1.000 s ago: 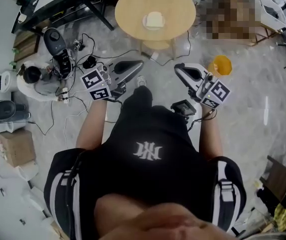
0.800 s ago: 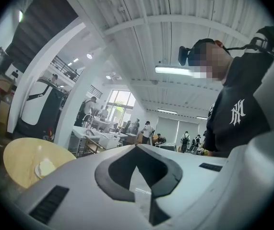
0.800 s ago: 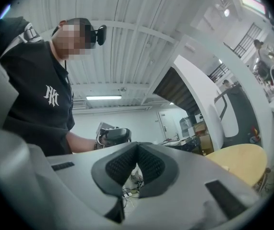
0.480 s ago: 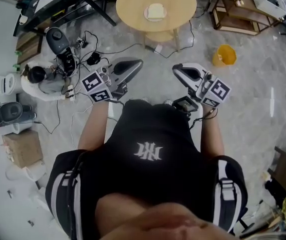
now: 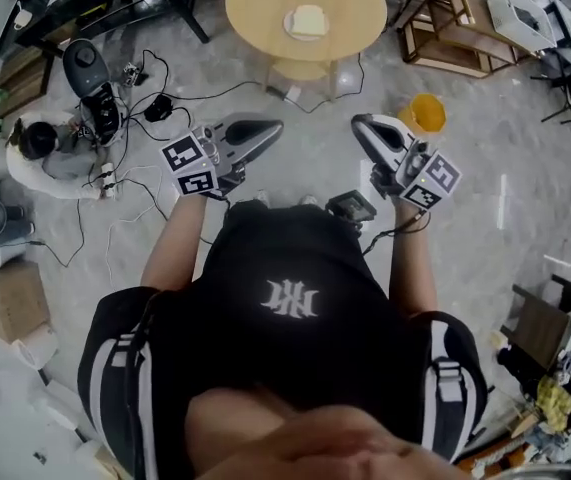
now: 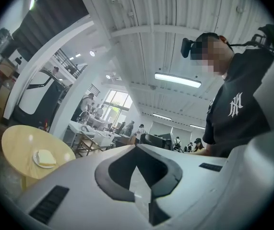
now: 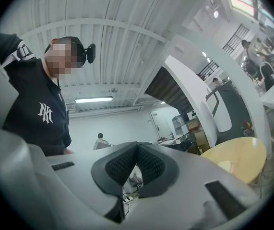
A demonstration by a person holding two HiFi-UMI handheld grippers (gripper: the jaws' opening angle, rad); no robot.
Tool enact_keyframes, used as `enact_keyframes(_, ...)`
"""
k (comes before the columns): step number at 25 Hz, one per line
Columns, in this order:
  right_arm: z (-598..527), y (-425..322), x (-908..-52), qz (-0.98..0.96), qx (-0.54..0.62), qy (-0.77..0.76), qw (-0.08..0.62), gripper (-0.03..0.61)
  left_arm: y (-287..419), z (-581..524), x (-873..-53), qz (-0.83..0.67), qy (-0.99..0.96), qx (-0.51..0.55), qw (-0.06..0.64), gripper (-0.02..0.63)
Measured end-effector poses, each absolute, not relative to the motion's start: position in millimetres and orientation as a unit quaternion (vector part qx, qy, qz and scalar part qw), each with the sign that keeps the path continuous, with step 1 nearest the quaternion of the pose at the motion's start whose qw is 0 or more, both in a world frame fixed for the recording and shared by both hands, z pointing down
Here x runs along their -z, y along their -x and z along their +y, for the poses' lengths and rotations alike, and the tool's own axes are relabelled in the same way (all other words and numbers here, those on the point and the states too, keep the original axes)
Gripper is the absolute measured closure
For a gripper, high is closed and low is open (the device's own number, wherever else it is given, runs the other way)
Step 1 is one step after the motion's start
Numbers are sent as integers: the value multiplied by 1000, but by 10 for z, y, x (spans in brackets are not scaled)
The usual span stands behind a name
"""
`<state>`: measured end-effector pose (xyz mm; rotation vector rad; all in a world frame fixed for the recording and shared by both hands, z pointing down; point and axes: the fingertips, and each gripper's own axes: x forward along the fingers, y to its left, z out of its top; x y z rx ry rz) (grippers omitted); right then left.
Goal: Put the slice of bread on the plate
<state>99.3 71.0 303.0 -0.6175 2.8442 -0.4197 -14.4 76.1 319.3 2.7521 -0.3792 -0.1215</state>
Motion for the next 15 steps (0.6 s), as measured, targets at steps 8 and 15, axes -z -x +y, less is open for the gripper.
enact_keyframes(8, 823, -645, -2999, 975, 119, 174, 73, 575, 323, 853, -3278, -123, -974, 44, 187, 606)
enact_keyframes(15, 916, -509, -3079, 977, 111, 174, 48, 575, 418, 910, -3339, -115, -974, 36, 191, 606)
